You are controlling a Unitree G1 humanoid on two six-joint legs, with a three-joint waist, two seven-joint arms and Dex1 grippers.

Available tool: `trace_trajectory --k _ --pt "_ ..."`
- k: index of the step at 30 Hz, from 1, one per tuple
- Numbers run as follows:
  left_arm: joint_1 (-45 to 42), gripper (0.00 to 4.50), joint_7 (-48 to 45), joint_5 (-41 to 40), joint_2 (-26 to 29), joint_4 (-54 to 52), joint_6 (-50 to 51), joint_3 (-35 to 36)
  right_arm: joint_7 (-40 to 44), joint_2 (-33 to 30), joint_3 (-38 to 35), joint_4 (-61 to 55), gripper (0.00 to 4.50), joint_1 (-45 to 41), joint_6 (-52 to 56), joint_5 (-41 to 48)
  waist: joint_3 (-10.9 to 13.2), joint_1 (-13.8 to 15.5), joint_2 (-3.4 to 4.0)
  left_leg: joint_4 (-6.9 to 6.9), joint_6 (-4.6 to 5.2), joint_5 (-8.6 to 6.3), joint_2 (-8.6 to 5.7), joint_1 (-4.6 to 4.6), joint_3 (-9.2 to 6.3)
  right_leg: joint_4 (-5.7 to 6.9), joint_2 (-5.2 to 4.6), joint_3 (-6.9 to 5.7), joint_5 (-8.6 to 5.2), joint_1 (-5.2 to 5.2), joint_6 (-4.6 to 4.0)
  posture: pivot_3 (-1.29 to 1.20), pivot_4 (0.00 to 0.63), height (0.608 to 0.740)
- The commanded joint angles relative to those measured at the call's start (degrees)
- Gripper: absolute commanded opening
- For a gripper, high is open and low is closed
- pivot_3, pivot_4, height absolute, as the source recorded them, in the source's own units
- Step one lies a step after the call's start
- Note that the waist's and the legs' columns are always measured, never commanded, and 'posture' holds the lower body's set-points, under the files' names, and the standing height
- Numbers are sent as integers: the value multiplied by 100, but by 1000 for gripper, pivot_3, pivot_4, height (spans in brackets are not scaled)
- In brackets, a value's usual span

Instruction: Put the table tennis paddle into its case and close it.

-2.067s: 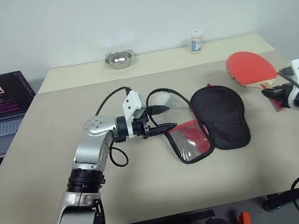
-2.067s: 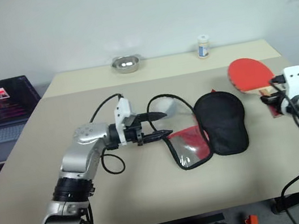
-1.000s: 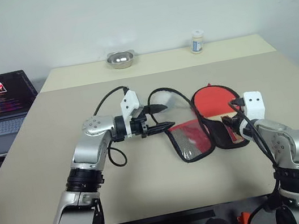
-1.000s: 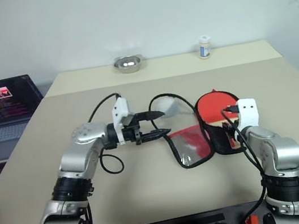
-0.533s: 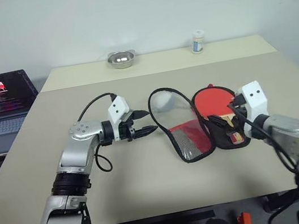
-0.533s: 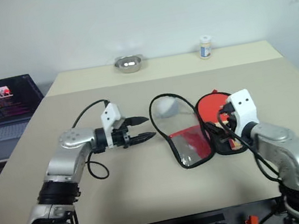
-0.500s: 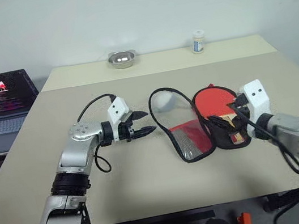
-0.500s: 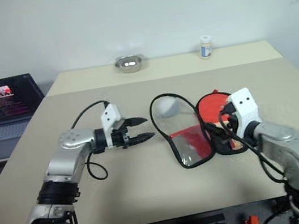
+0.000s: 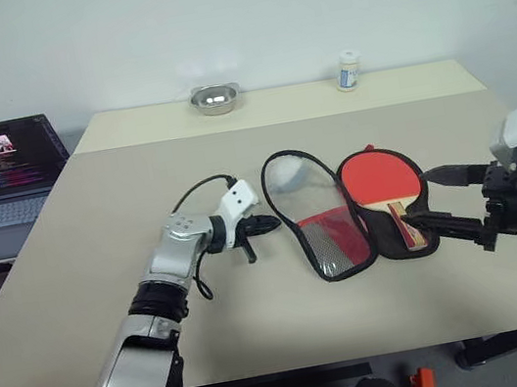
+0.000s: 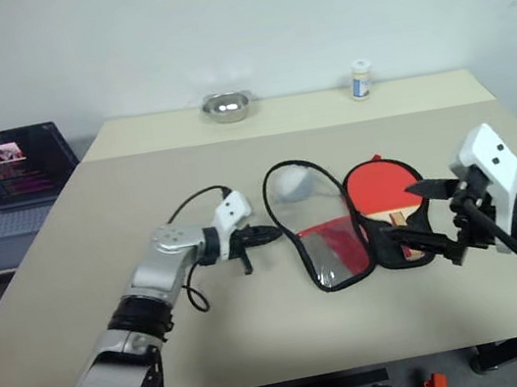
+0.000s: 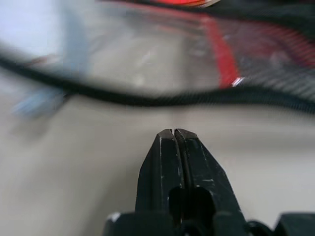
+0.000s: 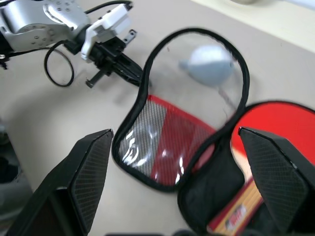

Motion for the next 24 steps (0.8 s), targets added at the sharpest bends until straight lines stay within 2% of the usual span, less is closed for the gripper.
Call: trace_trajectory --k 1,5,9,12,15,18,21,24 --pt "-424 21 -197 -412 -555 -261 348 35 3 -223 -538 -65 4500 209 101 480 0 8 0 1 0 0 0 -5 -2 -3 0 -2 0 -1 0 0 150 740" --pt "-1045 21 28 -388 -1393 201 -139 52 -163 -358 -848 62 4500 448 148 773 1 81 -1 6 3 -1 -3 -27 -17 -31 2 -15 8 -2 13 0 150 740" --pt "-1663 21 605 -133 -2099 1362 -874 74 -410 -286 -973 261 4500 460 17 1032 0 92 -1 9 21 -12 -12 -29 -9 -46 1 -2 13 0 22 0 150 740" --pt "-1836 21 960 65 -2308 1929 -1396 73 -608 -266 -859 334 4500 498 -111 1058 0 87 -1 7 22 -12 -11 -29 -9 -50 3 0 13 -1 22 0 150 740" --pt "-1756 21 826 66 -2236 1954 -1598 117 -724 -323 -604 403 4500 560 -312 876 1 75 -1 3 22 -12 -5 -28 2 -48 14 8 13 -15 22 0 150 740" --pt "-1431 21 409 -146 -1918 1542 -1644 236 -1037 -196 -50 763 4500 467 -620 385 -1 53 2 1 21 -12 -3 -28 0 -42 18 8 13 -16 21 0 150 740" --pt "-672 21 -210 -554 -1284 226 -1110 351 -1205 -172 975 1373 4500 528 -1189 -609 -3 -15 5 3 20 -11 3 -25 1 -35 14 10 13 -15 21 0 150 740" --pt "-130 21 -227 -786 -923 -881 -460 413 -1258 -70 1501 2103 4500 277 -1585 -1200 -2 -33 6 6 17 -9 3 -25 2 -31 10 9 13 -15 21 0 150 740"
